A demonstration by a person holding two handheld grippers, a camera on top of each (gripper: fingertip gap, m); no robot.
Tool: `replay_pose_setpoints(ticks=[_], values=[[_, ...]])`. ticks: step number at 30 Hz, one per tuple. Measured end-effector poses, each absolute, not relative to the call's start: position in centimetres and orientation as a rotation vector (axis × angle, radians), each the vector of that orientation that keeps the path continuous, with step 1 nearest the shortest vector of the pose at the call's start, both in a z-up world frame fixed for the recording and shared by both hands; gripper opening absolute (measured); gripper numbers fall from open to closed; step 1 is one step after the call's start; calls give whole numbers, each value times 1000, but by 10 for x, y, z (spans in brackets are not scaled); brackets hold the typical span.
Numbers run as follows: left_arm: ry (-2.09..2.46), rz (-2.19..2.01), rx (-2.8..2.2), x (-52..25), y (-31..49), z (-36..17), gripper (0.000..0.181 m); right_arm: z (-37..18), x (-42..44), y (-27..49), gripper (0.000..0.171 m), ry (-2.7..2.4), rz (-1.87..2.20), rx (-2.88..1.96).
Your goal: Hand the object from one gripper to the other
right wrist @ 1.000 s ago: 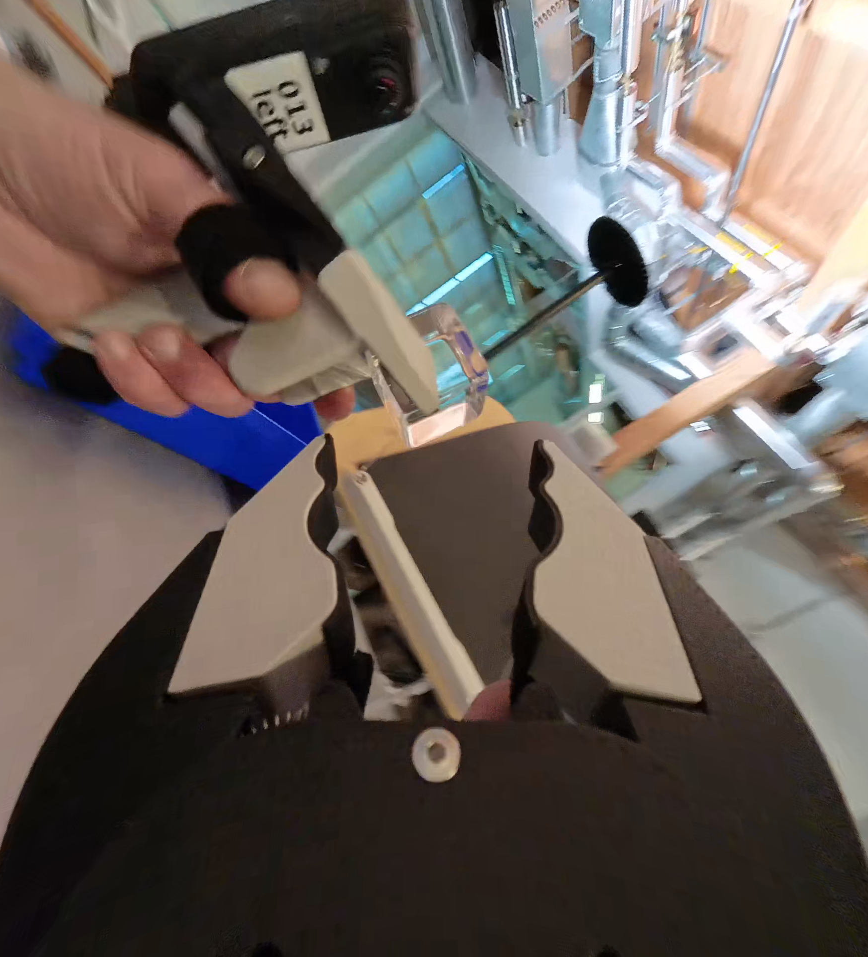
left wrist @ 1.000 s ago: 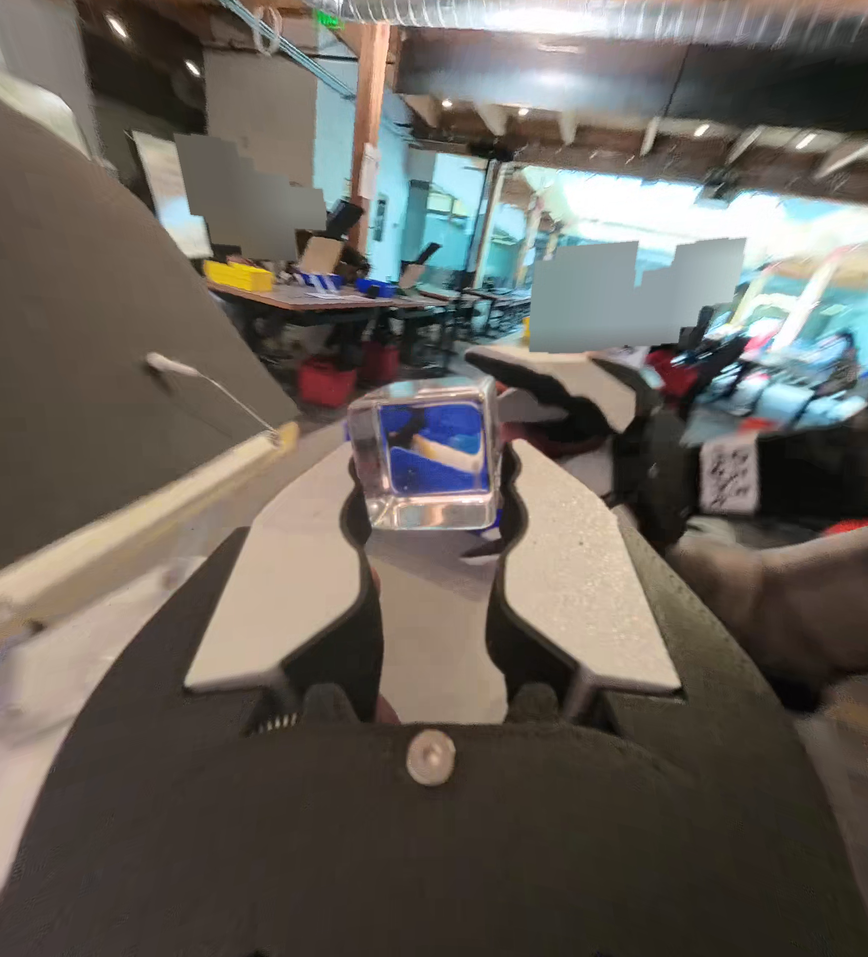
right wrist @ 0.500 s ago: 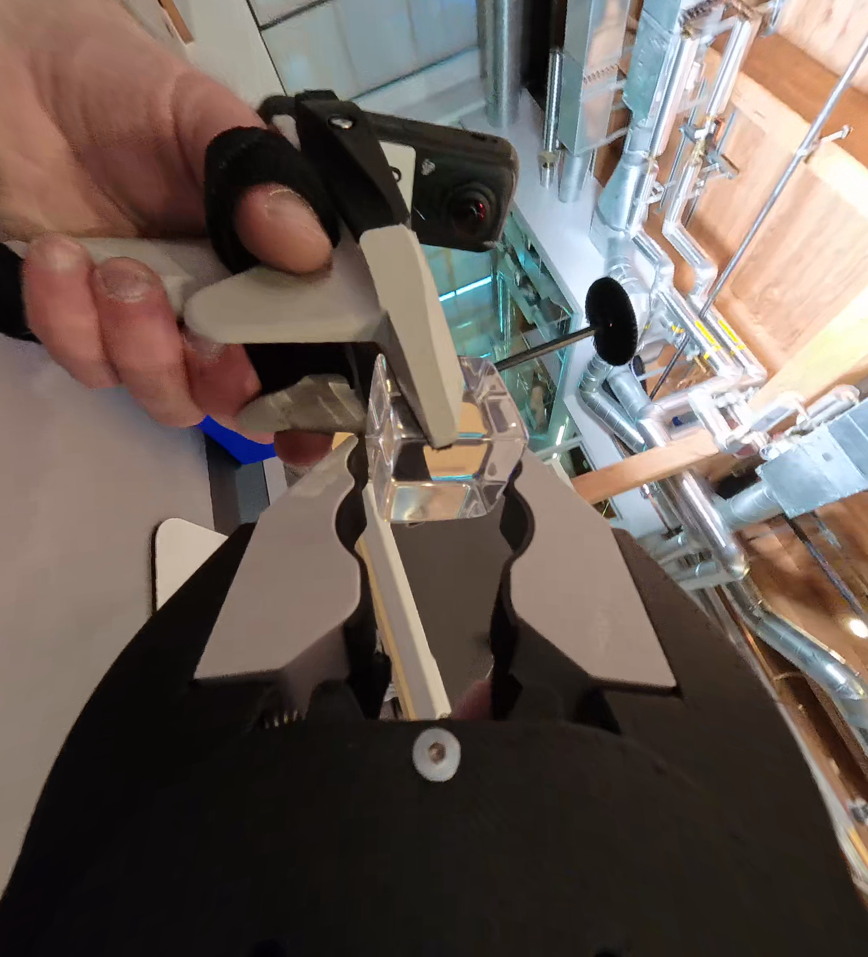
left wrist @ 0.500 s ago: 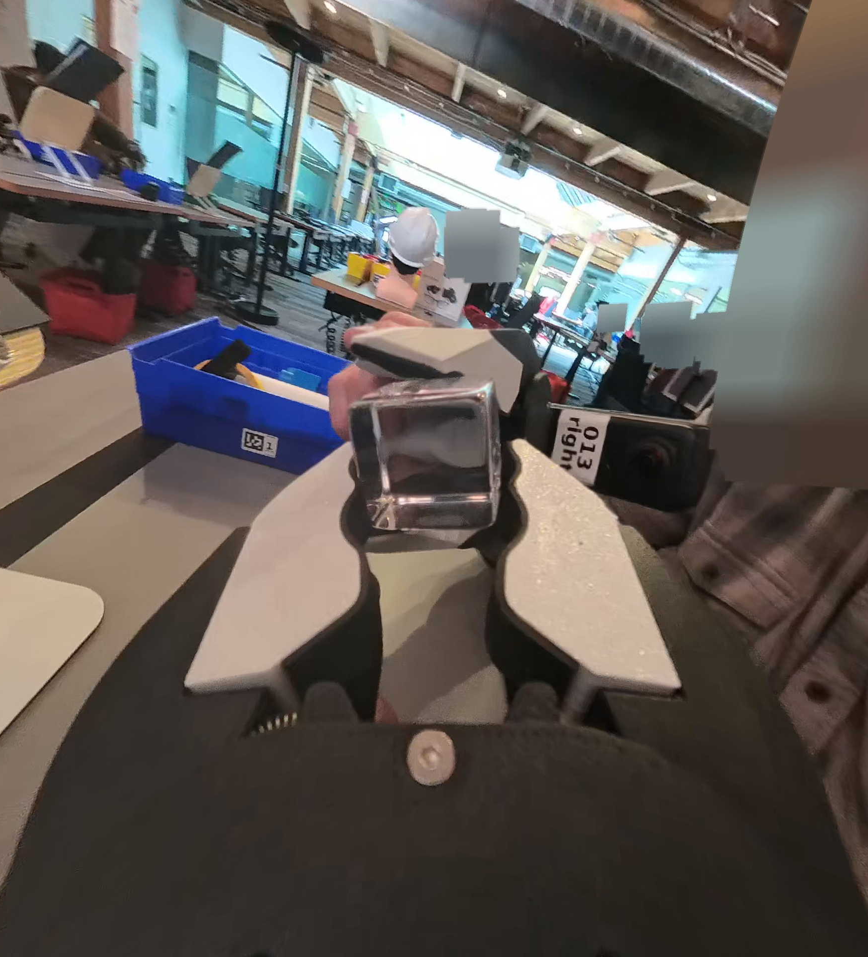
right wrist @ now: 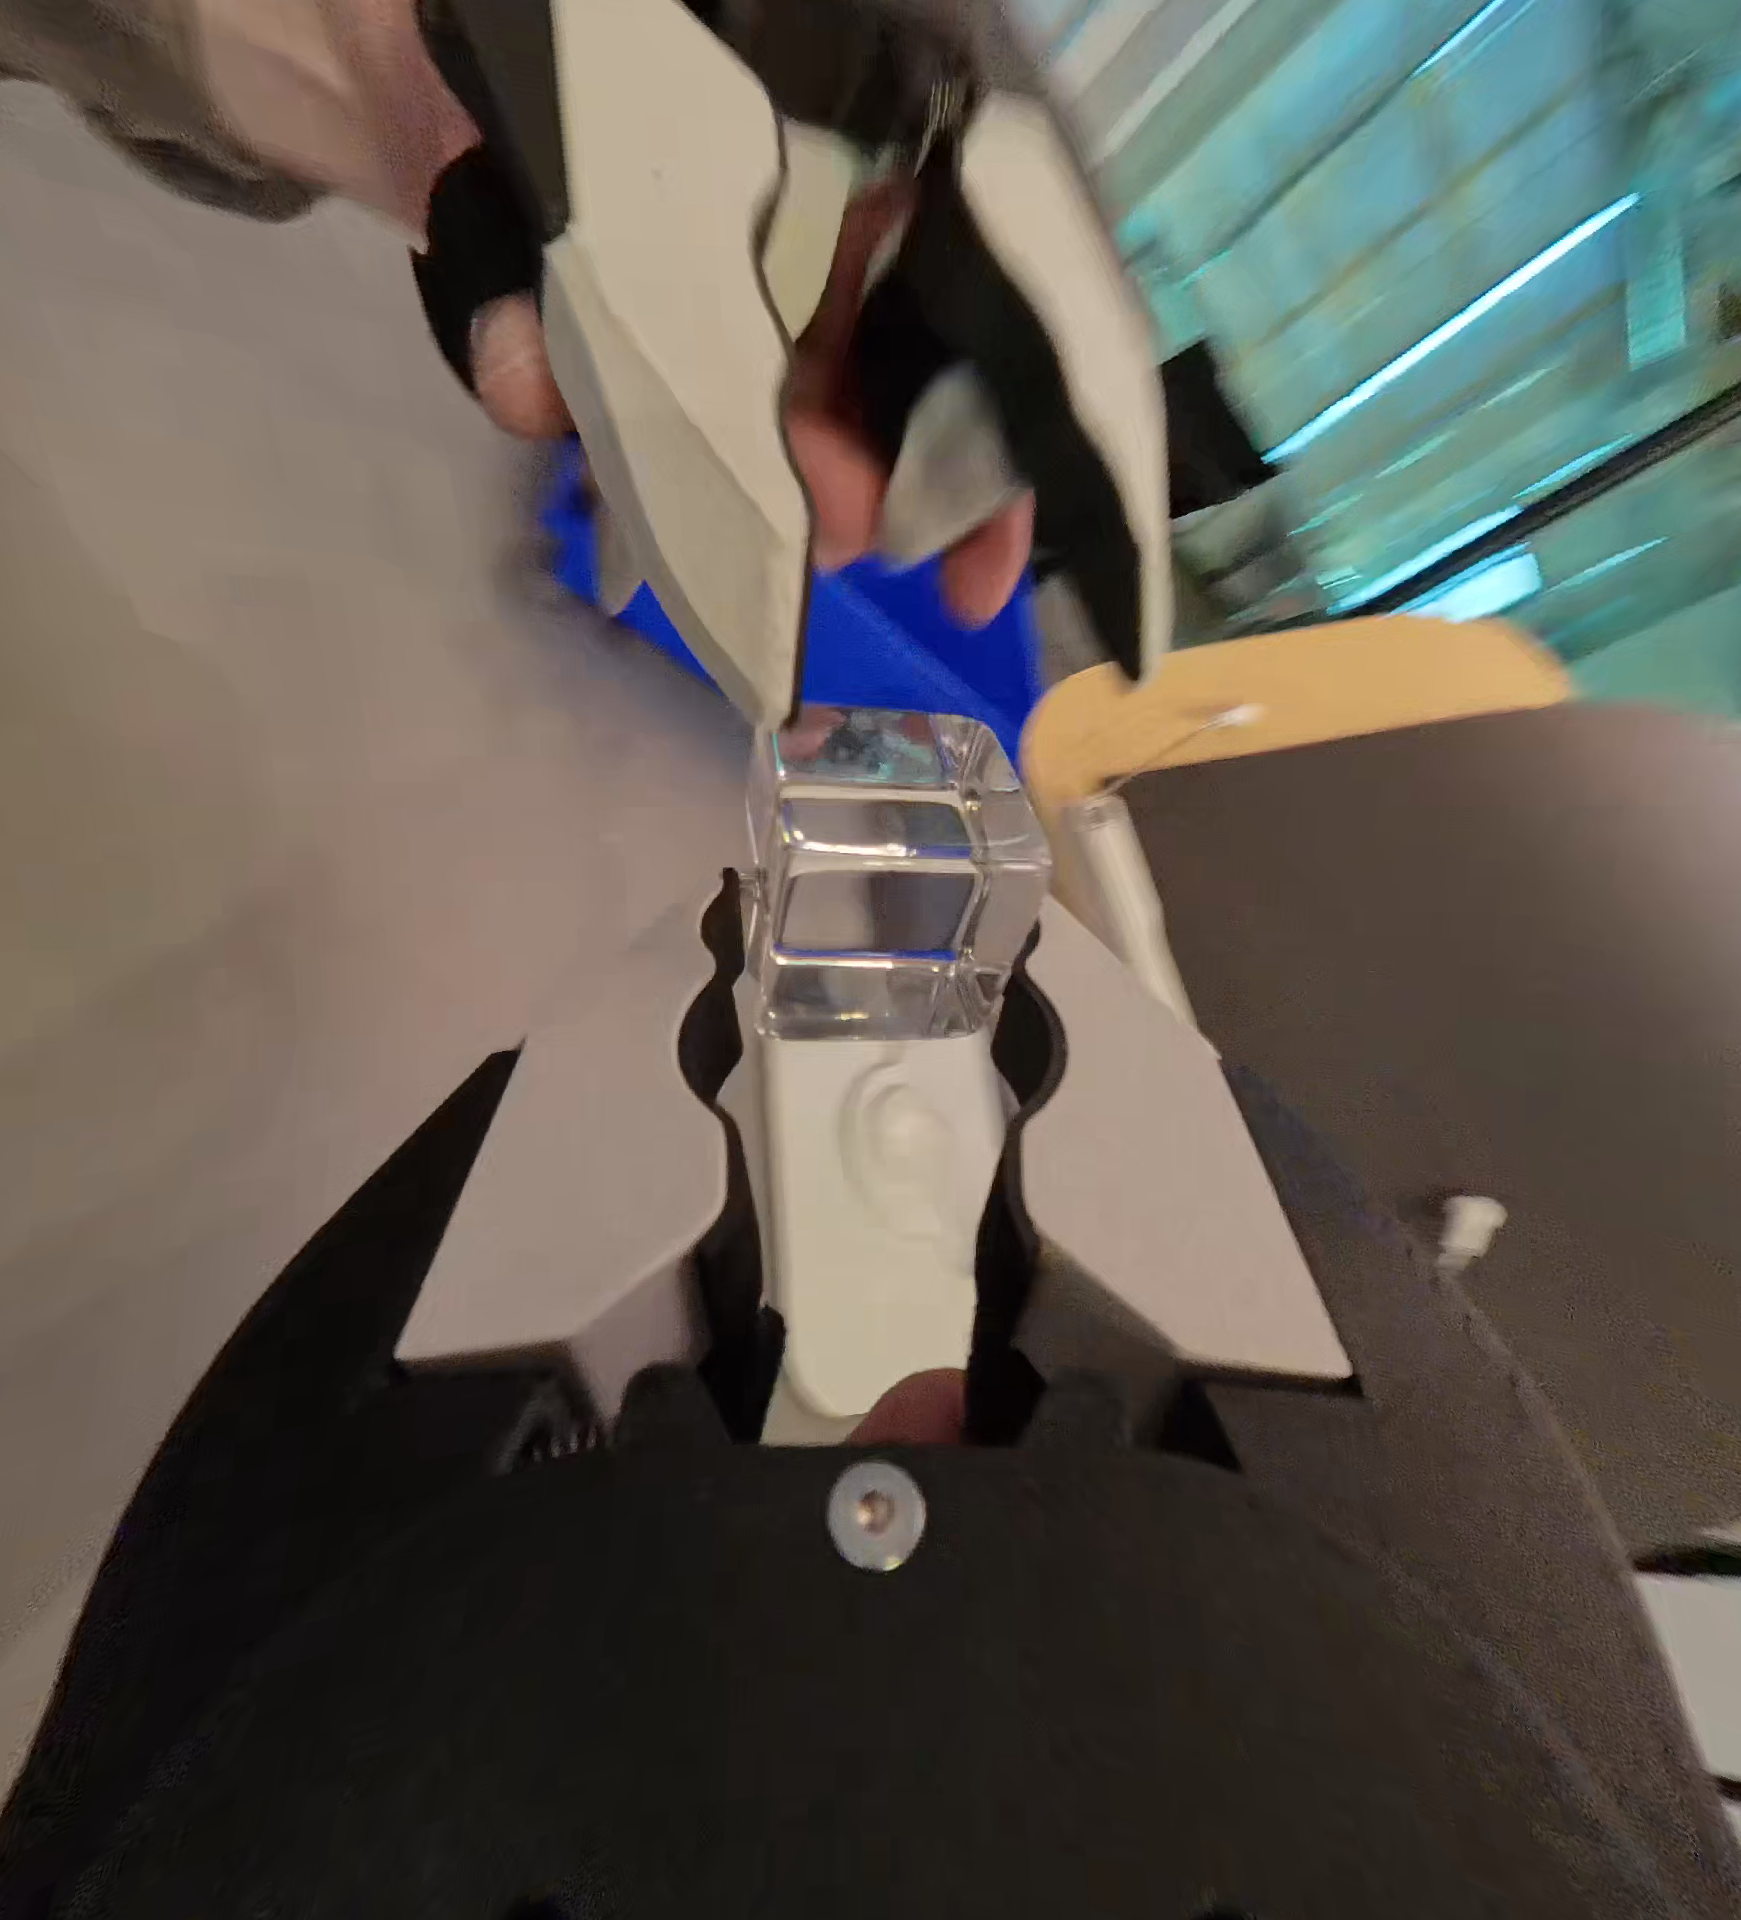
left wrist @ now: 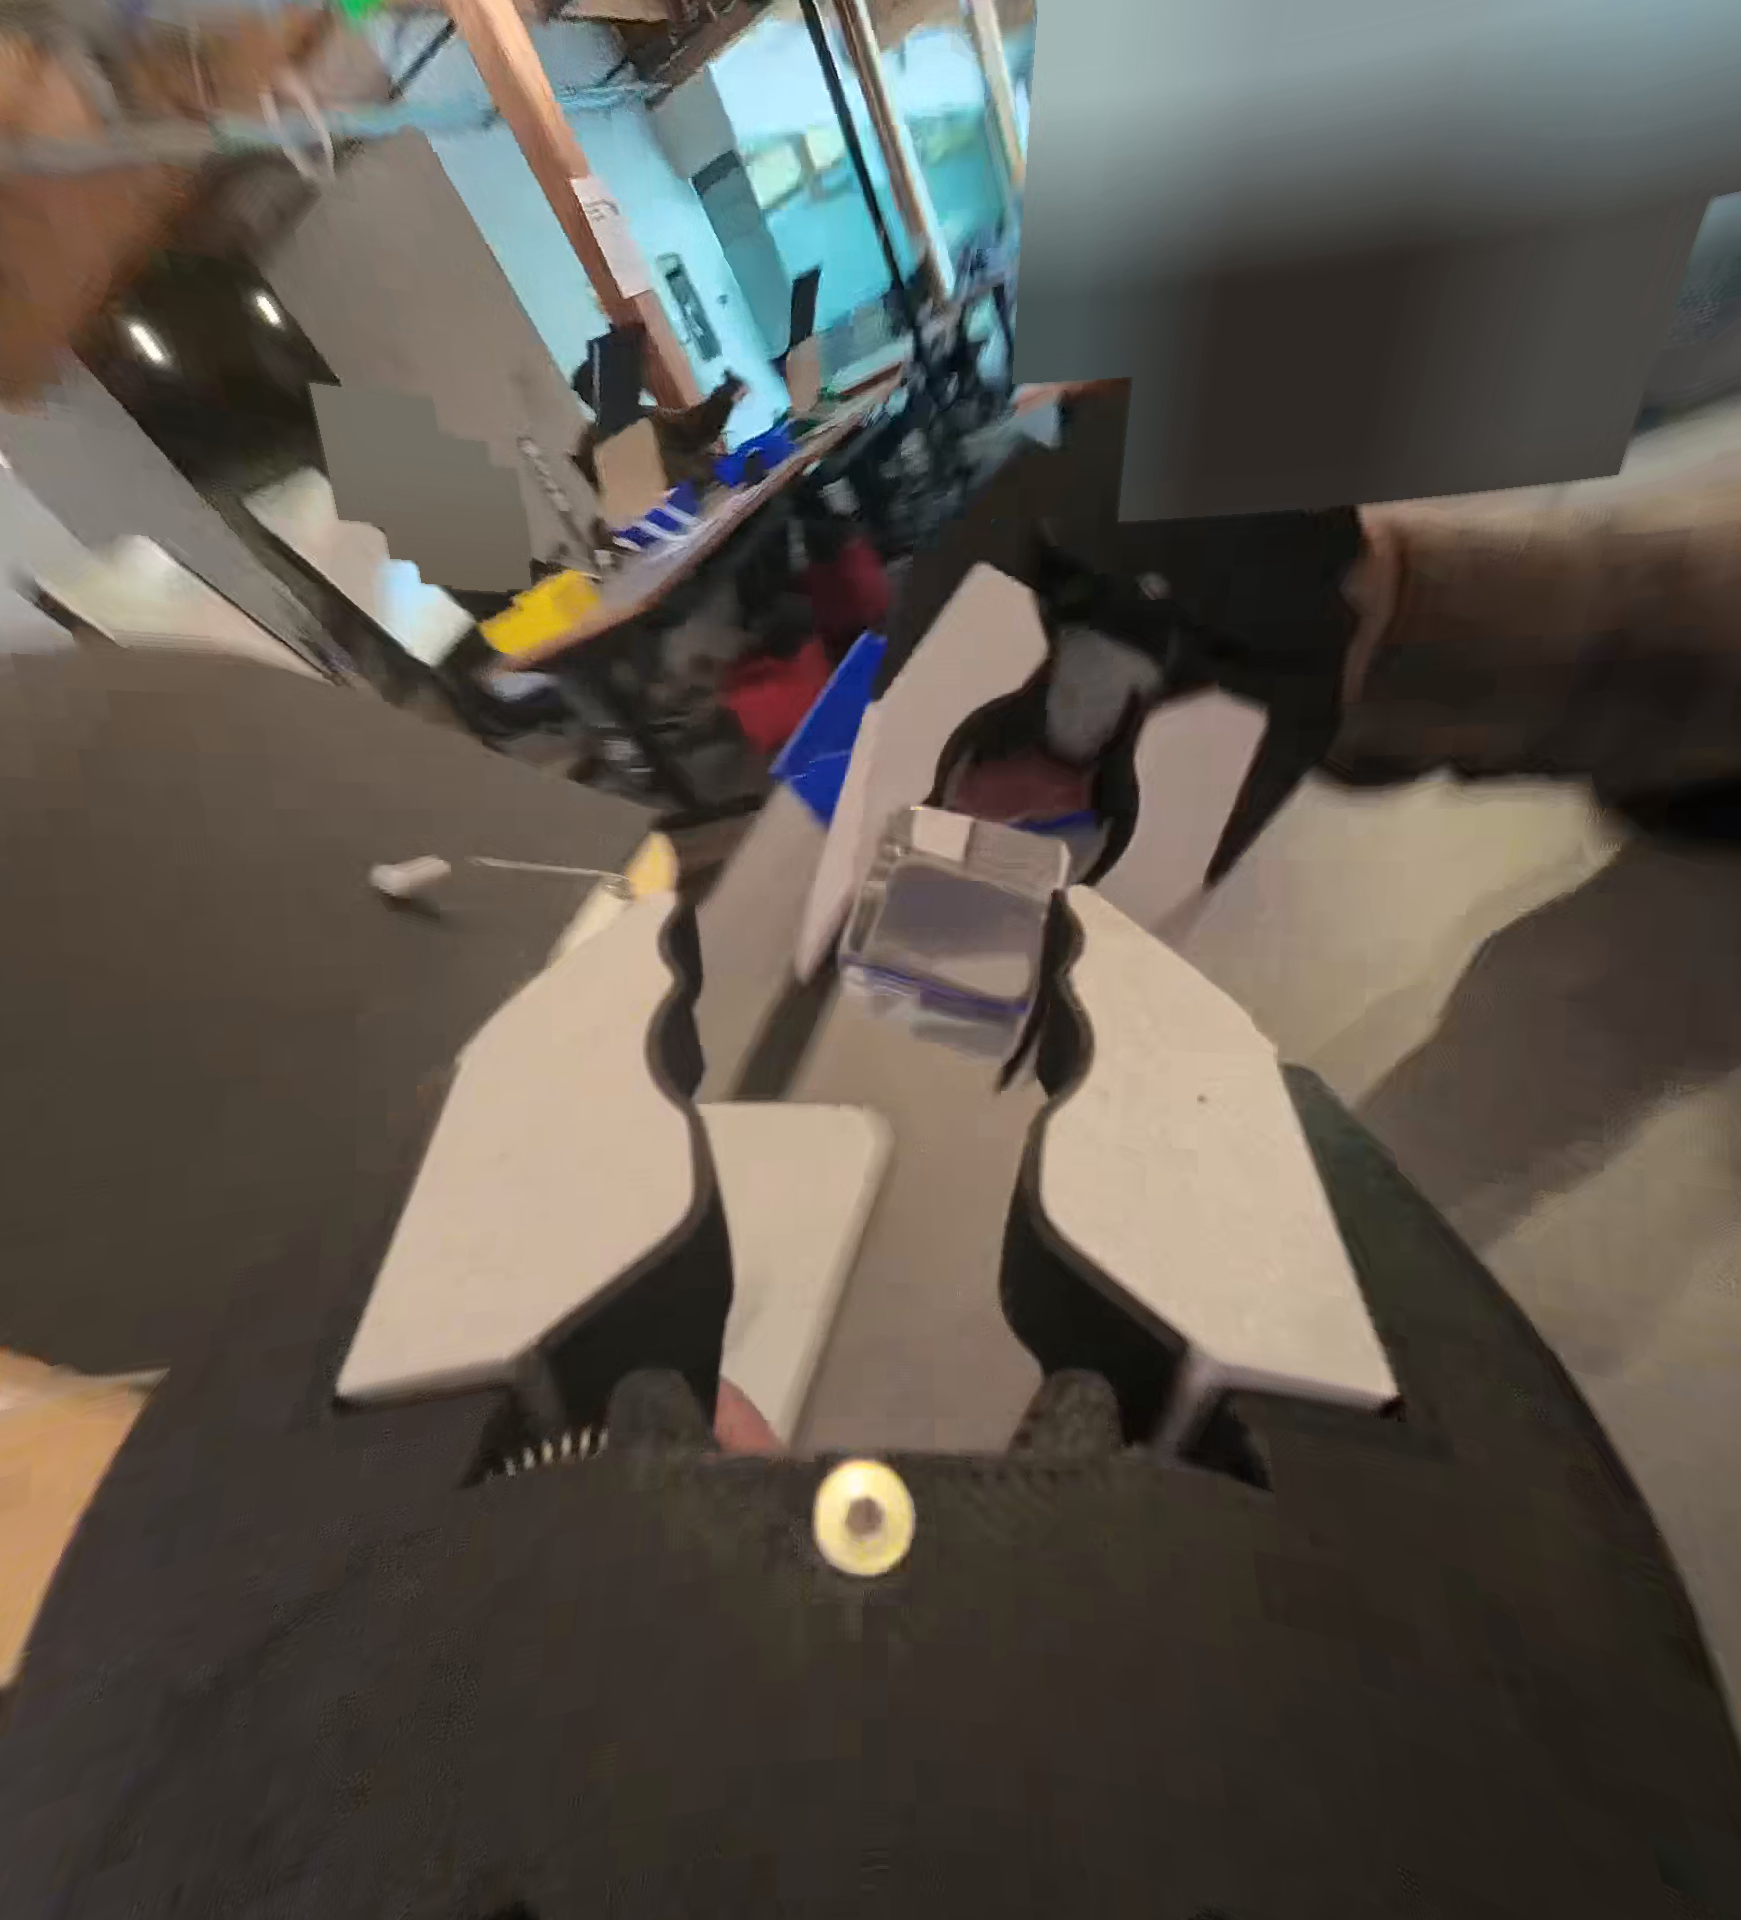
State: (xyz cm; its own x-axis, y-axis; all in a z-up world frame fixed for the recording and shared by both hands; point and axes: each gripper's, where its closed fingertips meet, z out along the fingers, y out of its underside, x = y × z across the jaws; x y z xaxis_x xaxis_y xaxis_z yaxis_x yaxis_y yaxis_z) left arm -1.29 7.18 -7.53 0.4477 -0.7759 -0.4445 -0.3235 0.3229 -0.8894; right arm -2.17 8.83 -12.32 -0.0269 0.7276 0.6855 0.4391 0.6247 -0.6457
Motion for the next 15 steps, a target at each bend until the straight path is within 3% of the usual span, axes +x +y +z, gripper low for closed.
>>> replay_pose_setpoints(ticks=[3, 8, 15], values=[[1456, 100, -1090, -7, 59, -94, 64, -150, -11, 77, 44, -1812, 500, -1117], [1830, 523, -862, 13, 44, -139, 67, -186, 1, 47, 44, -2002, 817, -1268], [2090, 492, -790, 33, 27, -185, 64, -218, 13, 10, 45, -2260, 905, -1259]])
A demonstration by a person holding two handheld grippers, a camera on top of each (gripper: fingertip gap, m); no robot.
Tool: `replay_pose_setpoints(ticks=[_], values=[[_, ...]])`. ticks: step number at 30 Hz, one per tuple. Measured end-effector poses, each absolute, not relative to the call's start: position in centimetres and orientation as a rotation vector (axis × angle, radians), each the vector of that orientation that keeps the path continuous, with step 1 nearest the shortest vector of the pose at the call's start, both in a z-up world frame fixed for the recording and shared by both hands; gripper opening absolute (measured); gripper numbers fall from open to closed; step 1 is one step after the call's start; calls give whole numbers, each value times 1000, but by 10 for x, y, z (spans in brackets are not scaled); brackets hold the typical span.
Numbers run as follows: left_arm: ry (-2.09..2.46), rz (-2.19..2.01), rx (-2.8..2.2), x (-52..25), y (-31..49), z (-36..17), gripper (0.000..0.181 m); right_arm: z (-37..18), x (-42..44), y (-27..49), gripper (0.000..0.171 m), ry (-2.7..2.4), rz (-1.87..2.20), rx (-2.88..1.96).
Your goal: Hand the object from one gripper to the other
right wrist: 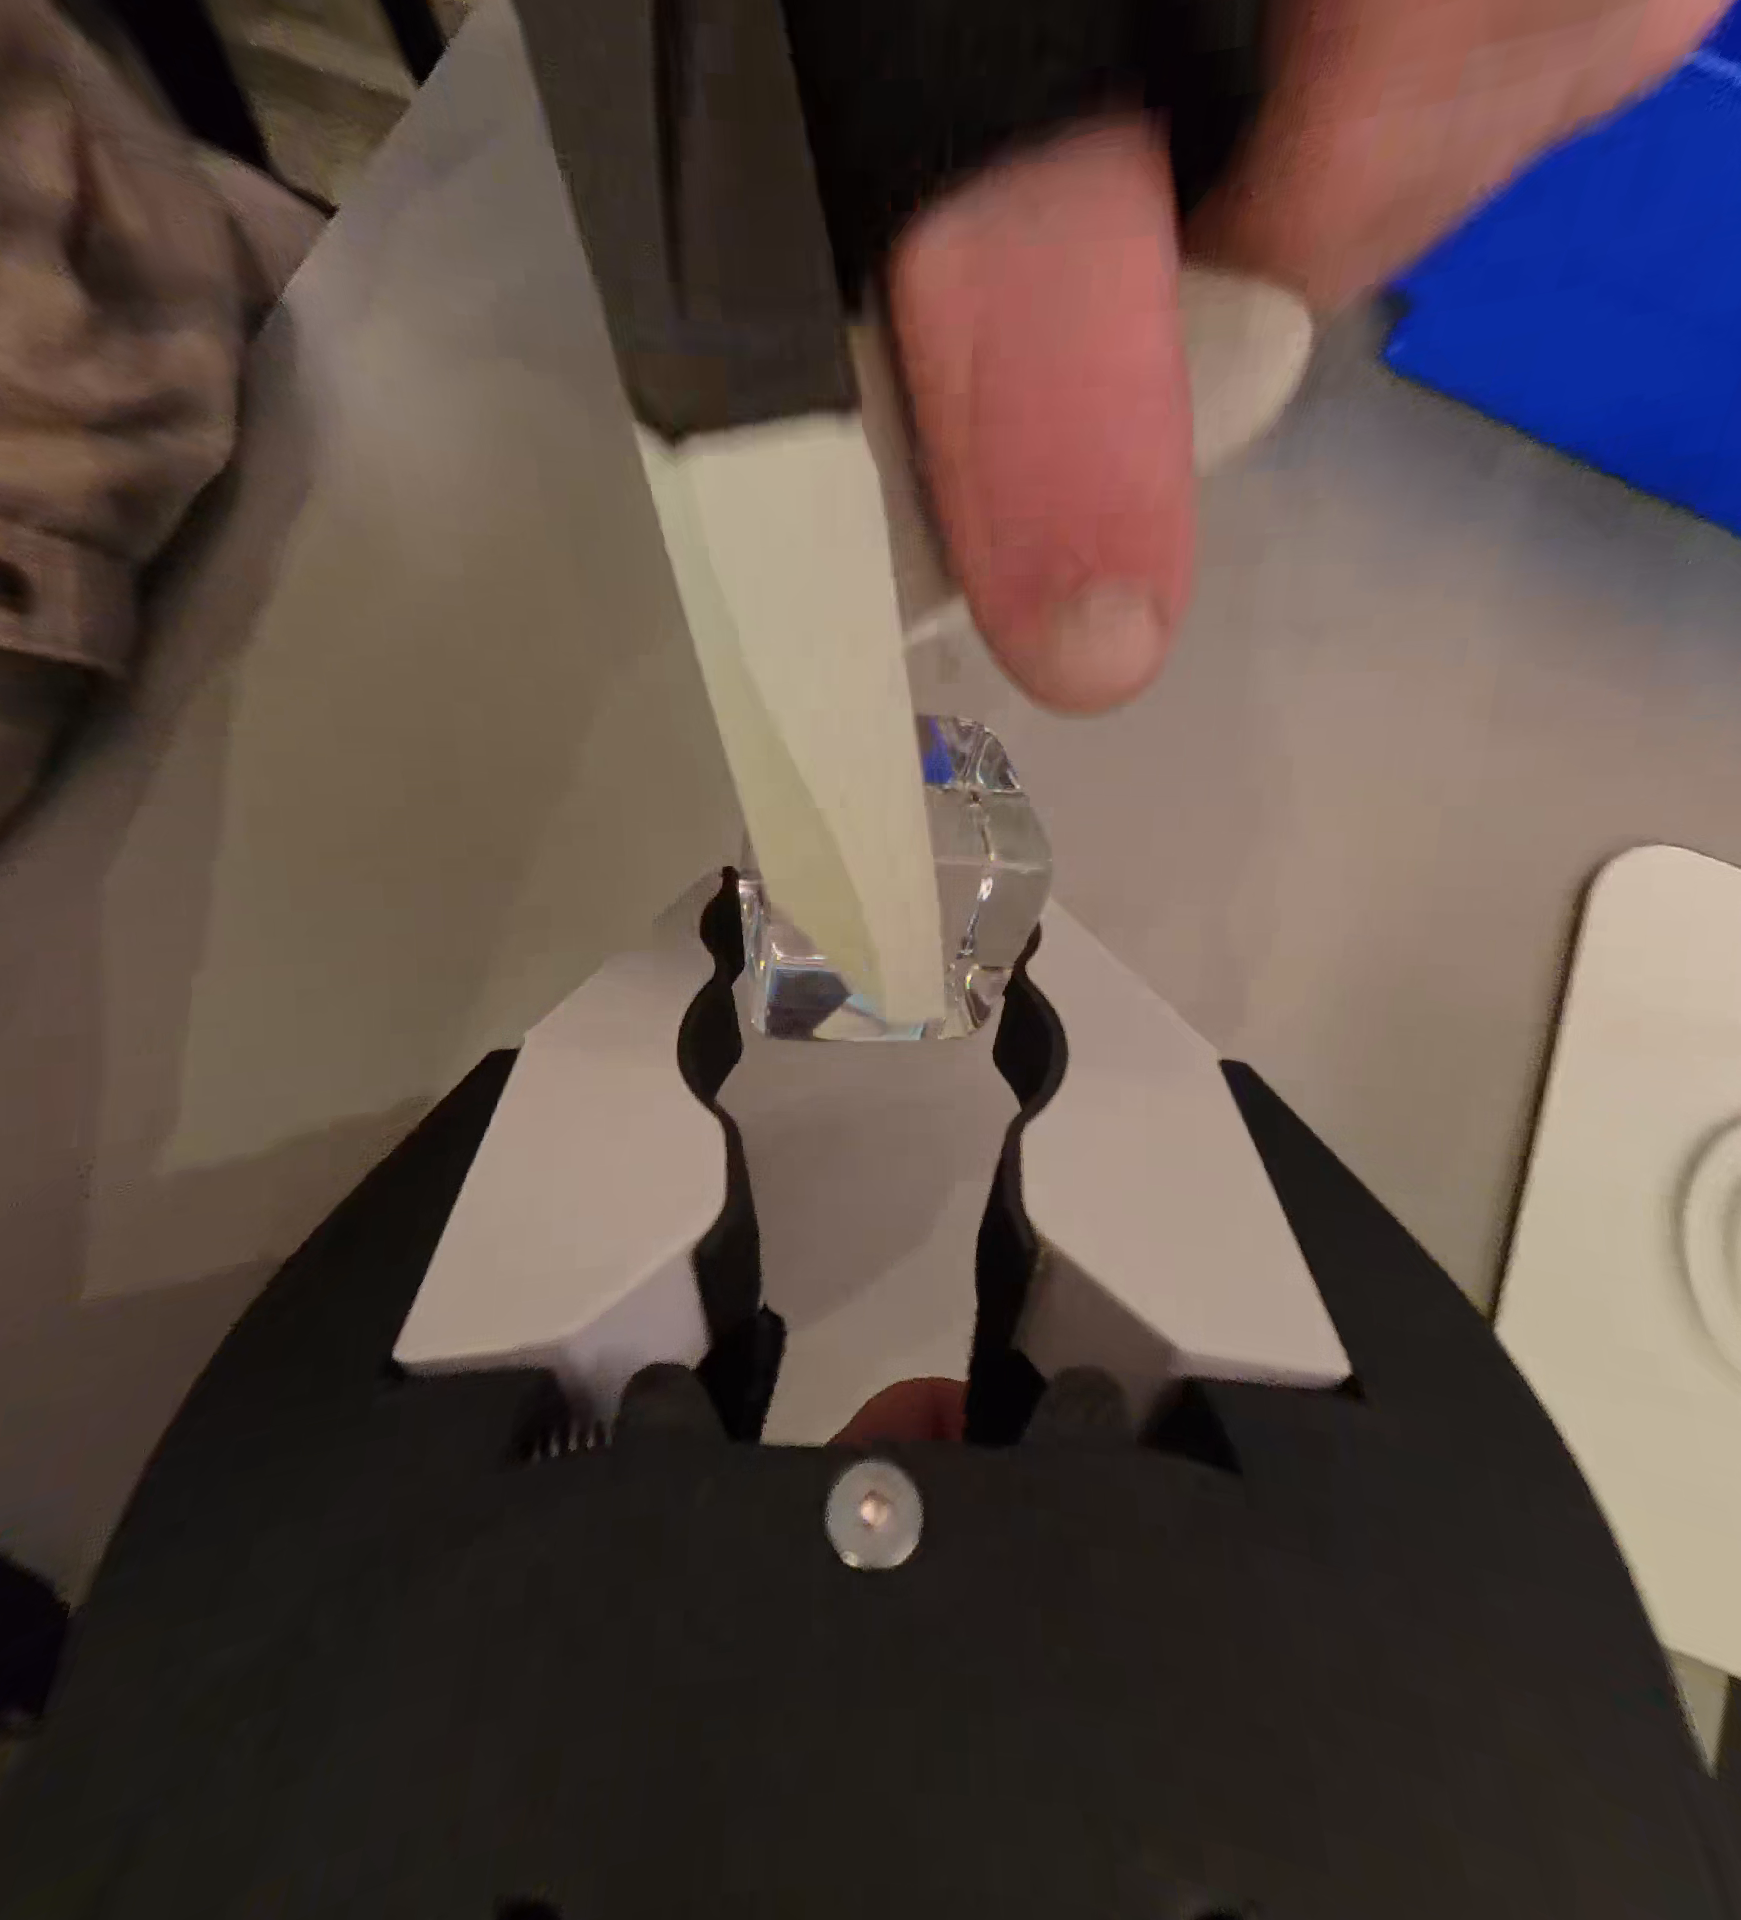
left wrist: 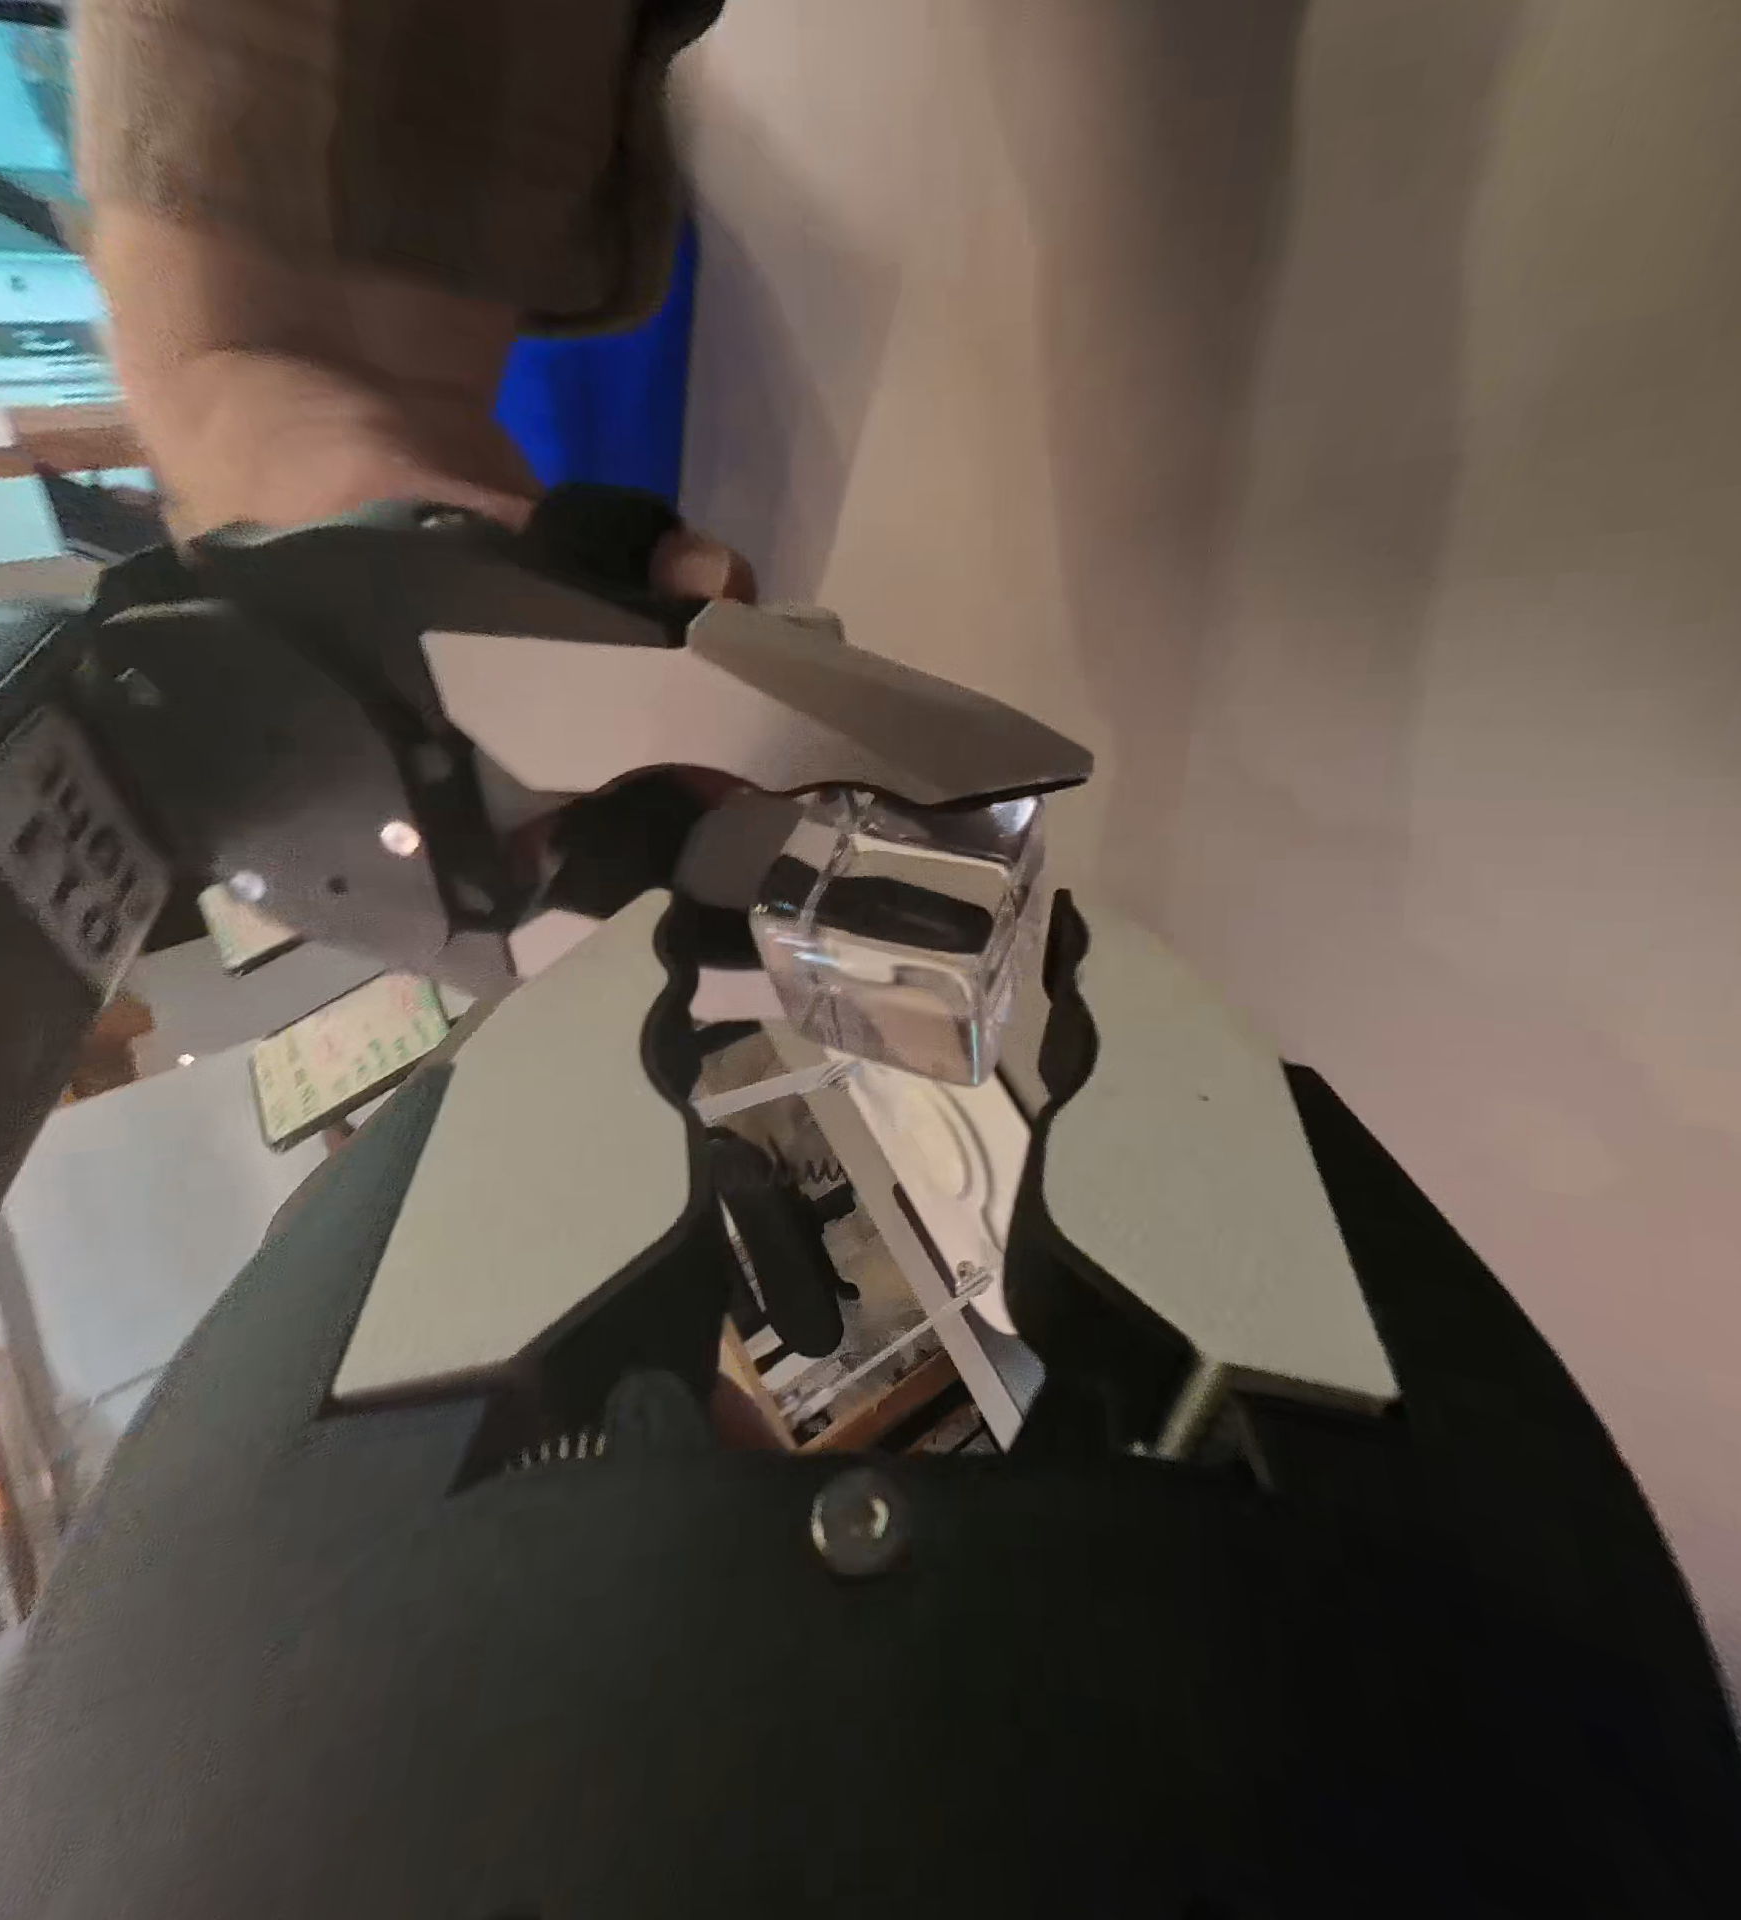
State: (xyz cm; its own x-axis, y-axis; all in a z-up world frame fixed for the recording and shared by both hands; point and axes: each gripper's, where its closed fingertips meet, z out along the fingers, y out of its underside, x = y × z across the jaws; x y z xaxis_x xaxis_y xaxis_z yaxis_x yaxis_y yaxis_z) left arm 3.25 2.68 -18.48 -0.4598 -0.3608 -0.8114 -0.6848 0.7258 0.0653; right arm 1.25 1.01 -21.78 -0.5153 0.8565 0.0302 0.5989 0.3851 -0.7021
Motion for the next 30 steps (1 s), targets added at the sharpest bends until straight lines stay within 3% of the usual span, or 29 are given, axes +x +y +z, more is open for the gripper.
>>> replay_pose_setpoints(ticks=[3, 7, 12, 22, 28, 30], values=[[2164, 468, -790, 35, 21, -199, 50, -223, 15, 3, 44, -2311, 898, -1251], [2134, 478, -863, 35, 26, -203, 47, -225, 14, 7, 46, -2314, 835, -1238], [1775, 251, -1238, 19, 57, -177, 47, -181, -5, 45, 69, -2018, 674, -1135], [1105, -800, -1690, -12, 82, -118, 46, -112, -22, 75, 67, -1671, 155, -716], [946, -1024, -1751, -15, 88, -115, 46, -106, -36, 86, 59, -1556, -202, -532], [958, -1047, -1763, -16, 88, -120, 46, -108, -38, 82, 48, -1563, -196, -511]])
